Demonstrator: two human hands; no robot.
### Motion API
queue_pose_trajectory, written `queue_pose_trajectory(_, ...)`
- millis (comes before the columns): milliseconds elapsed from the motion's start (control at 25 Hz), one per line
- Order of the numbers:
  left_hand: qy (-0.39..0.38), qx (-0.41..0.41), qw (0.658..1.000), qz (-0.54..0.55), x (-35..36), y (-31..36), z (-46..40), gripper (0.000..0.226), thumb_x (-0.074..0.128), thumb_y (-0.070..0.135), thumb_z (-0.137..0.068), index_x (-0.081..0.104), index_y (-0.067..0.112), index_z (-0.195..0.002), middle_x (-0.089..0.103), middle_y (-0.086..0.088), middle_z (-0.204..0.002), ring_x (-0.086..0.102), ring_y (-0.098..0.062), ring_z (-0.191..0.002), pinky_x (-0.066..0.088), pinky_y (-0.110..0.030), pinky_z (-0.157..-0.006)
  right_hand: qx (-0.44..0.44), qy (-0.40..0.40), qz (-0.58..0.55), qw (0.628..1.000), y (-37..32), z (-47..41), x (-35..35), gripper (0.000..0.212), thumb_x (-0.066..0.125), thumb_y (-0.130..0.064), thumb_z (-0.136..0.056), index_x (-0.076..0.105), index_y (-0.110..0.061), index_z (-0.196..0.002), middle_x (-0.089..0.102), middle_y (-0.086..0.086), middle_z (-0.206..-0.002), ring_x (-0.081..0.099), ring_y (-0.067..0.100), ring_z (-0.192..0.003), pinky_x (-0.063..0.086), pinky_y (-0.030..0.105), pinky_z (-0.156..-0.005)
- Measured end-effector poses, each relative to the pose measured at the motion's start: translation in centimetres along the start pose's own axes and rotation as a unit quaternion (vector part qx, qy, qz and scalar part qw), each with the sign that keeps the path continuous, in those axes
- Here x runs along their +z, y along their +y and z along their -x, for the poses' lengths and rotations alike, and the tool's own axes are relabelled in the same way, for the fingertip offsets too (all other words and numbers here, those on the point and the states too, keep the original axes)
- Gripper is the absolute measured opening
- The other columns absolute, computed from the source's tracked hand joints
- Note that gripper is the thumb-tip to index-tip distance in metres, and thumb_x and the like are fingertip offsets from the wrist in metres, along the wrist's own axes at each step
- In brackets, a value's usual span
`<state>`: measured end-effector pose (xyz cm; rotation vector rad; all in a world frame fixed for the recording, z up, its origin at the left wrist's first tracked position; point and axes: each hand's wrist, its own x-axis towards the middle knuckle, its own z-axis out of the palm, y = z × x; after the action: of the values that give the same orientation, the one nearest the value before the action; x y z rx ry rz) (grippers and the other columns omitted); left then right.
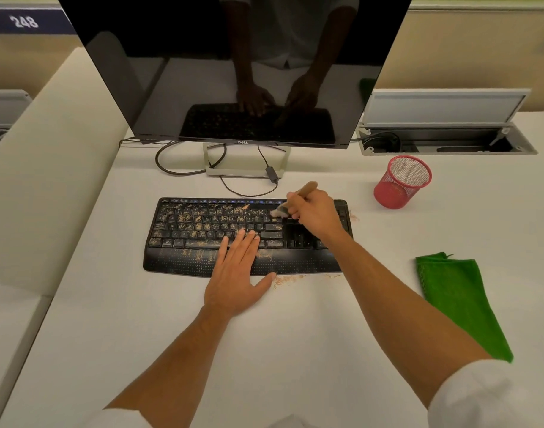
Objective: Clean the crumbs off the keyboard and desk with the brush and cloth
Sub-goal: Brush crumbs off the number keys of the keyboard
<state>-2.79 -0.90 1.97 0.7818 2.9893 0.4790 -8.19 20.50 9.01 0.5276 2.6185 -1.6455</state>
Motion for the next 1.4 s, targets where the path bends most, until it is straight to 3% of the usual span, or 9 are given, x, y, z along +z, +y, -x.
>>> queue_pose_trajectory(80,-0.006,-0.002,1.000,0.000,0.0,0.0,0.0,0.083,0.038,0.067,-0.093,0.021,0.017,-0.157,0.011,0.004,-0.165,-0.008,-0.008,-0.151,-0.004,-0.042,-0.123,0.032,0.029,-0.106,0.993,0.2,-0.1,-0.6,0.031,0.057,-0.031,-0.100,0.074,-0.009,-0.088,0.073,0.005,-0.077,0.067,0.015,-0.072,0.056,0.036,-0.075)
queue_pose_trajectory(280,-0.010,-0.003,1.000,-0.001,0.0,0.0,-0.1,0.083,0.037,0.068,-0.093,0.018,0.018,-0.157,0.009,0.005,-0.165,-0.010,-0.007,-0.151,-0.006,-0.042,-0.123,-0.002,0.143,0.025,0.989,1.0,-0.8,-3.1,0.044,0.047,-0.033,-0.104,0.072,-0.003,-0.084,0.072,0.009,-0.075,0.069,0.020,-0.070,0.057,0.036,-0.070)
queue_pose_trajectory(480,-0.008,-0.003,1.000,0.001,0.0,0.0,-0.1,0.083,0.038,0.067,-0.093,0.019,0.018,-0.157,0.010,0.006,-0.165,-0.009,-0.008,-0.151,-0.005,-0.042,-0.123,-0.042,0.106,0.179,0.977,0.6,-0.6,-1.8,0.053,0.032,-0.028,-0.108,0.066,-0.001,-0.077,0.065,0.007,-0.066,0.056,0.015,-0.055,0.051,0.031,-0.060)
queue_pose_trajectory(680,-0.008,-0.002,1.000,-0.001,0.0,-0.1,-0.1,0.083,0.039,0.067,-0.093,0.020,0.017,-0.157,0.010,0.006,-0.164,-0.008,-0.008,-0.151,-0.004,-0.043,-0.123,0.008,-0.016,0.219,0.976,-0.2,-1.2,-2.9,0.037,0.046,-0.015,-0.098,0.065,0.010,-0.078,0.069,0.022,-0.080,0.067,0.037,-0.073,0.057,0.044,-0.072)
queue_pose_trajectory(800,-0.009,-0.003,1.000,-0.004,0.0,0.0,-0.1,0.083,0.039,0.067,-0.093,0.019,0.018,-0.157,0.009,0.007,-0.164,-0.009,-0.007,-0.151,-0.005,-0.042,-0.123,0.005,0.063,0.167,0.984,-0.2,-1.5,-3.0,0.040,0.042,-0.021,-0.100,0.060,-0.002,-0.069,0.069,0.016,-0.075,0.068,0.032,-0.070,0.057,0.039,-0.067)
queue_pose_trajectory(880,-0.007,-0.003,1.000,-0.003,0.0,0.0,-0.1,0.083,0.039,0.067,-0.093,0.020,0.018,-0.157,0.010,0.007,-0.164,-0.008,-0.007,-0.151,-0.004,-0.042,-0.123,-0.020,0.095,0.168,0.981,0.2,-1.1,-2.5,0.046,0.036,-0.028,-0.103,0.063,-0.003,-0.074,0.069,0.012,-0.072,0.066,0.026,-0.066,0.058,0.040,-0.067)
queue_pose_trajectory(1080,-0.009,-0.004,1.000,-0.002,0.0,0.0,-0.1,0.083,0.038,0.067,-0.093,0.018,0.018,-0.157,0.008,0.007,-0.164,-0.010,-0.007,-0.151,-0.005,-0.042,-0.123,0.001,0.005,0.232,0.973,0.4,-0.9,-2.3,0.039,0.044,-0.022,-0.100,0.063,0.005,-0.078,0.069,0.017,-0.076,0.065,0.032,-0.068,0.055,0.038,-0.064)
queue_pose_trajectory(1280,-0.008,-0.002,1.000,0.000,-0.1,0.0,-0.1,0.083,0.038,0.067,-0.093,0.018,0.018,-0.157,0.009,0.006,-0.164,-0.009,-0.007,-0.151,-0.007,-0.041,-0.123,-0.025,0.089,0.157,0.983,-0.3,-0.9,-2.2,0.046,0.036,-0.027,-0.104,0.061,-0.005,-0.071,0.069,0.012,-0.071,0.066,0.023,-0.063,0.055,0.034,-0.061)
queue_pose_trajectory(1400,-0.003,-0.001,1.000,0.003,0.0,0.0,-0.1,0.083,0.039,0.066,-0.093,0.020,0.018,-0.157,0.011,0.005,-0.164,-0.007,-0.007,-0.151,-0.006,-0.041,-0.123,-0.050,0.076,0.155,0.984,-0.3,-0.3,-0.9,0.053,0.032,-0.030,-0.107,0.065,-0.002,-0.077,0.068,0.008,-0.068,0.064,0.021,-0.061,0.057,0.036,-0.065)
